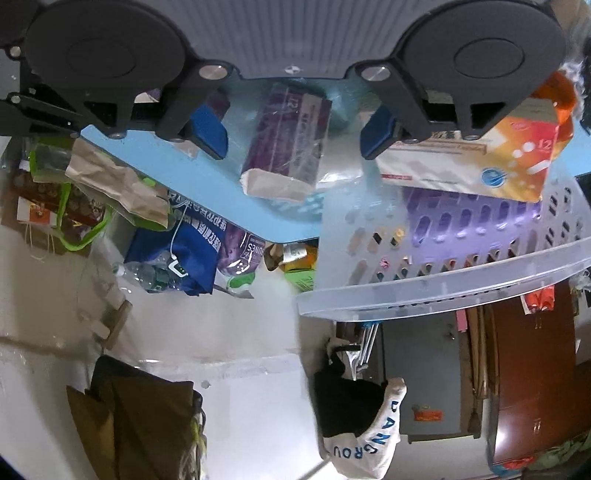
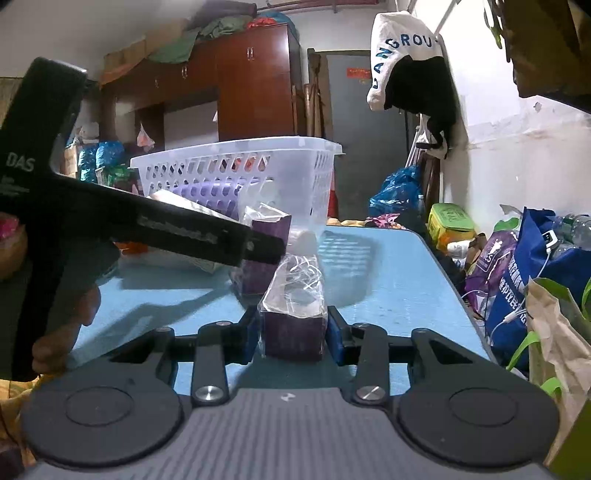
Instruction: Organize objects
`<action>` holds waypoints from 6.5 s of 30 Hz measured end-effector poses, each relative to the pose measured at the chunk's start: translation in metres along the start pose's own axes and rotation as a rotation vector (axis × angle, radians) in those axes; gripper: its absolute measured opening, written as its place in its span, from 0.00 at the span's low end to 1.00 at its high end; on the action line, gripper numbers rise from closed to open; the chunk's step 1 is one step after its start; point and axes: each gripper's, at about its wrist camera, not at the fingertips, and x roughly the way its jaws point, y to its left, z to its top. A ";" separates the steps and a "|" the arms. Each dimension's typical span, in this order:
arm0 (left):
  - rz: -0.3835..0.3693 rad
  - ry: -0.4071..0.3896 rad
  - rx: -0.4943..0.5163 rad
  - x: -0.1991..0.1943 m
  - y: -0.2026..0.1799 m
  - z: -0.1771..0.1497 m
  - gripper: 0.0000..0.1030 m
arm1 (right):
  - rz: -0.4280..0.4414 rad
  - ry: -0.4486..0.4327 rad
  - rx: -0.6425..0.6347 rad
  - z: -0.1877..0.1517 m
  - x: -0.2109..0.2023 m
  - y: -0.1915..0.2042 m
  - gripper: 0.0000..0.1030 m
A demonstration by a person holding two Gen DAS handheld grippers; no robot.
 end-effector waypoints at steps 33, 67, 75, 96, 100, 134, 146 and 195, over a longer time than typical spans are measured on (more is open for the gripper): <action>0.042 -0.299 -0.104 -0.115 0.069 0.010 0.48 | 0.101 -0.137 -0.007 0.046 -0.006 0.010 0.38; 0.328 0.172 -0.147 0.018 0.182 0.132 0.48 | -0.037 0.245 -0.023 0.188 0.164 0.018 0.38; 0.356 0.072 -0.127 0.009 0.181 0.127 0.88 | -0.058 0.213 -0.009 0.191 0.159 0.013 0.72; 0.255 -0.119 -0.065 -0.140 0.150 -0.026 0.92 | 0.357 0.110 0.166 0.034 0.069 0.117 0.89; 0.216 -0.097 -0.056 -0.132 0.163 -0.039 0.81 | 0.361 0.129 0.161 0.032 0.084 0.134 0.73; 0.150 -0.163 0.043 -0.147 0.149 -0.060 0.23 | 0.357 0.064 -0.031 0.035 0.075 0.153 0.04; 0.149 -0.133 0.047 -0.136 0.150 -0.064 0.24 | 0.298 0.109 0.045 0.039 0.091 0.137 0.55; 0.086 -0.379 0.160 -0.126 0.110 0.086 0.18 | 0.145 -0.214 -0.223 0.183 0.059 0.105 0.22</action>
